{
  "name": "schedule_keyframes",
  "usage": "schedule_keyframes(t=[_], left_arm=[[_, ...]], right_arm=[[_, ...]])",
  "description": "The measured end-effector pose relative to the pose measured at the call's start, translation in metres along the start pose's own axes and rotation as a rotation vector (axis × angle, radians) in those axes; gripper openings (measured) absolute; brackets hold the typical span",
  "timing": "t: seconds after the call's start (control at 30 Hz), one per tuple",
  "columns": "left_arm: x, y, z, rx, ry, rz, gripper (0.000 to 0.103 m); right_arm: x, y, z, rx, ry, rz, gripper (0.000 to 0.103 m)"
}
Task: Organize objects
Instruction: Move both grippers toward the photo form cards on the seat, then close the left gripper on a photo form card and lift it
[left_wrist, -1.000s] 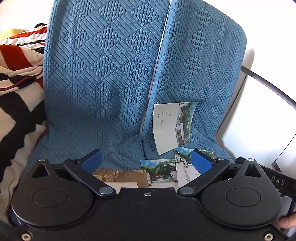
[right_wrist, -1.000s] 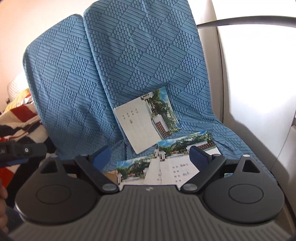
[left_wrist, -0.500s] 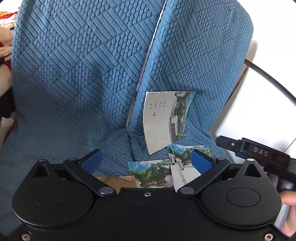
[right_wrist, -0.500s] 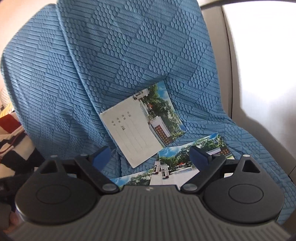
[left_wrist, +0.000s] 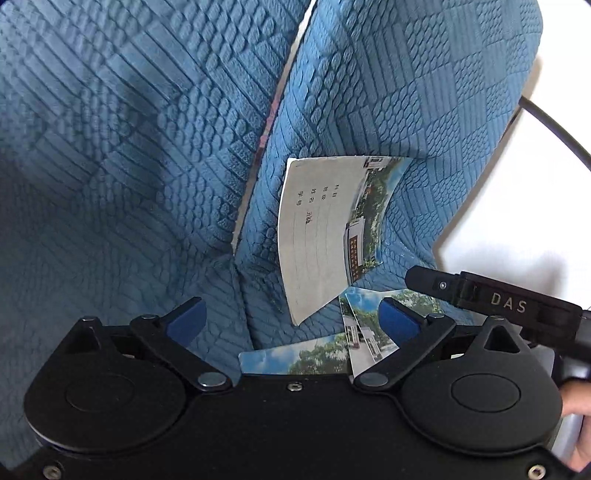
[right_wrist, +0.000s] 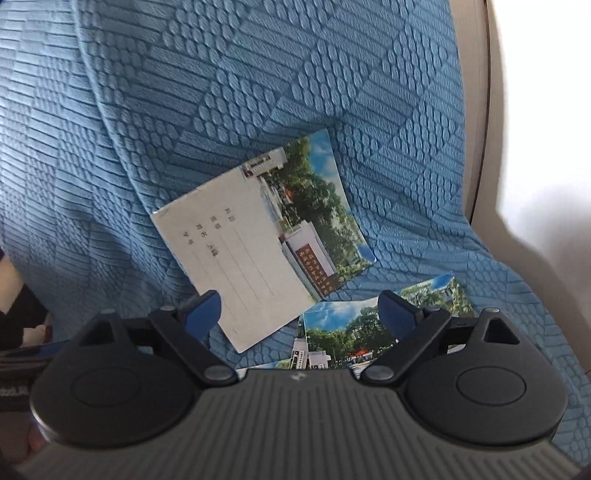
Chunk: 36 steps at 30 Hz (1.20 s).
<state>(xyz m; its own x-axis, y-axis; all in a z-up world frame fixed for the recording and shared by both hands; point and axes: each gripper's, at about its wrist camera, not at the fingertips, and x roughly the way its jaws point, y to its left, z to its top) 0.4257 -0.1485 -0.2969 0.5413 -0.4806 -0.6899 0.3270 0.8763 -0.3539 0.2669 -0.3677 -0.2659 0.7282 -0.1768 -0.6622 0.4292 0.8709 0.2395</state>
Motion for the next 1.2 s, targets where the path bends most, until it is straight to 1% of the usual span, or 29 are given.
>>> schedule_keyframes(t=[0.23,0.37,0.53,0.67,0.9,0.97,1.03,1.1,1.2], left_arm=[[0.037,0.005,0.019,-0.014,0.037,-0.004,0.092],[0.053,0.009,0.025,-0.014,0.051,-0.009,0.087],[0.075,0.010,0.028,-0.007,0.084,-0.023,0.072],[0.087,0.013,0.029,-0.025,0.103,-0.038,0.067],[0.107,0.022,0.031,-0.076,0.125,-0.057,0.054],[0.111,0.025,0.031,-0.094,0.135,-0.077,0.048],[0.116,0.027,0.030,-0.112,0.162,-0.112,0.035],[0.121,0.028,0.030,-0.125,0.175,-0.110,0.031],[0.127,0.030,0.029,-0.140,0.175,-0.103,0.031]], right_arm=[[0.014,-0.007,0.005,0.079,0.015,-0.032,0.093],[0.020,-0.013,0.005,0.129,0.023,-0.034,0.093],[0.028,-0.019,0.001,0.188,0.050,-0.021,0.093],[0.030,-0.018,0.001,0.196,0.052,-0.016,0.093],[0.035,-0.019,-0.001,0.239,0.075,-0.001,0.093],[0.036,-0.019,-0.002,0.248,0.084,0.001,0.093],[0.038,-0.020,-0.002,0.268,0.090,0.015,0.093],[0.039,-0.020,-0.001,0.282,0.096,0.019,0.093],[0.038,-0.021,0.000,0.300,0.088,0.031,0.093]])
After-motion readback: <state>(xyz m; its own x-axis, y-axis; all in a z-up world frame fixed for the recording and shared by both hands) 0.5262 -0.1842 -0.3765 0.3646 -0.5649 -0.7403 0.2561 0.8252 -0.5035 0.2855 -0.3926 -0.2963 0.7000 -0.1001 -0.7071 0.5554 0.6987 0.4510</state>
